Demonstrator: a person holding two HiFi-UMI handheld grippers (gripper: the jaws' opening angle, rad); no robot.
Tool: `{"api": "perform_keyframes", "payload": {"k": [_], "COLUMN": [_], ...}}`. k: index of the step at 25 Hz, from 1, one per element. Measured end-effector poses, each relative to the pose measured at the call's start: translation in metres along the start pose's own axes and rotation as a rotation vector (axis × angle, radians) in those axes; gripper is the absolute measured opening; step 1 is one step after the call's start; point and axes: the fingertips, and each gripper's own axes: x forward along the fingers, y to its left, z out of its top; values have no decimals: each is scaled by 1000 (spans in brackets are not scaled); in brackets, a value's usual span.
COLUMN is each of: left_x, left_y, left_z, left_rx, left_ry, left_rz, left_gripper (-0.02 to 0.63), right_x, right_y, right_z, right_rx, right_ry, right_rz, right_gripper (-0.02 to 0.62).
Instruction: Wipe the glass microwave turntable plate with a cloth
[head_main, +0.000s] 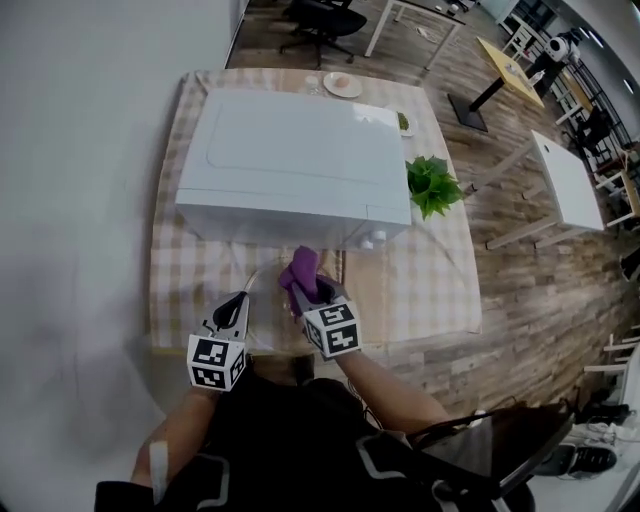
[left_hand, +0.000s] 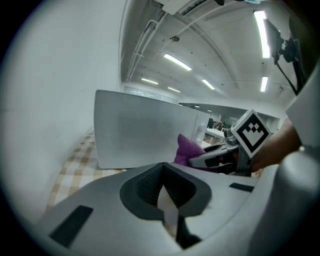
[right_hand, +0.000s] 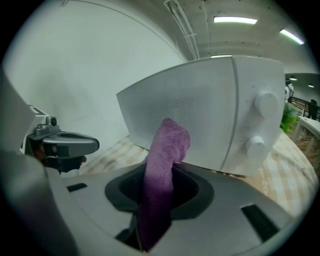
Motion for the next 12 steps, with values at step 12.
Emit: {"api": "perform_keyframes", "payload": {"k": [12], "left_x": [-15], "left_y": [28], "left_z": [-36], "left_rx": [-53], "left_ry": [79], "left_rz": [77], "left_gripper": [3], "right_x": [85], "right_y": [51], "right_z": [-24], "right_rx": [-93], "right_ry": [174], "right_rz": [66], "right_gripper": [126]}}
